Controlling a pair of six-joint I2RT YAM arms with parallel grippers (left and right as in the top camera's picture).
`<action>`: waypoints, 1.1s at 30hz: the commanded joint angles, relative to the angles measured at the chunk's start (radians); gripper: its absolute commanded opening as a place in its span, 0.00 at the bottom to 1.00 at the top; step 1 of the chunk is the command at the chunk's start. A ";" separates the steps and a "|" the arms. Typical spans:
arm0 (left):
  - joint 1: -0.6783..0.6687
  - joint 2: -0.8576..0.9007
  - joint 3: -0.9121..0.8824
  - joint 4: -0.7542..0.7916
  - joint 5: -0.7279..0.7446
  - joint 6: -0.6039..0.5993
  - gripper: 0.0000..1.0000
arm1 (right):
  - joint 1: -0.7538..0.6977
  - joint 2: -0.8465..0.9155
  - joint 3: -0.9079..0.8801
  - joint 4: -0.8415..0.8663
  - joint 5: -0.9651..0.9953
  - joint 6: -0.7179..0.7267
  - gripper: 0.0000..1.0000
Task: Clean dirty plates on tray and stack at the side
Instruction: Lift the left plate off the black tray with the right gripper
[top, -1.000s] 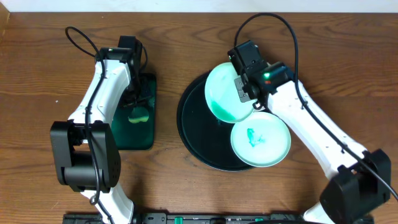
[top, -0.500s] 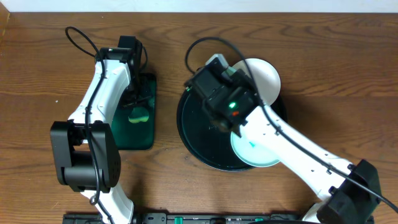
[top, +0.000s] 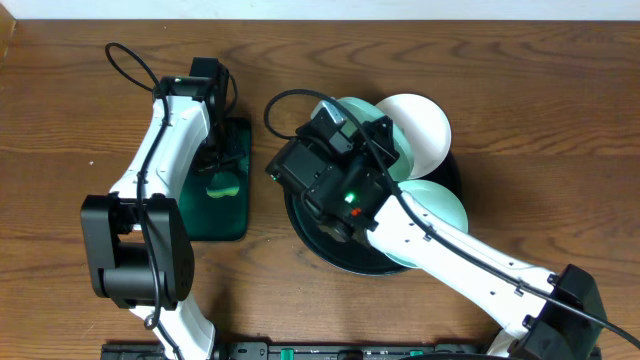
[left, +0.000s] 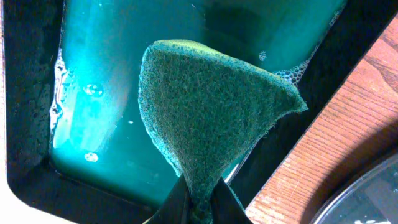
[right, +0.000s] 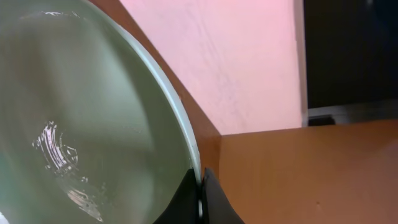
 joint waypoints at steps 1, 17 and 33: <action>0.002 0.000 -0.005 -0.006 -0.002 0.014 0.07 | 0.013 -0.020 0.003 -0.003 0.086 -0.003 0.01; 0.002 0.000 -0.005 -0.008 -0.002 0.024 0.07 | 0.016 -0.005 0.002 -0.051 -0.084 0.093 0.01; 0.002 0.000 -0.005 -0.025 -0.002 0.028 0.07 | 0.078 -0.005 0.001 -0.068 0.033 0.124 0.01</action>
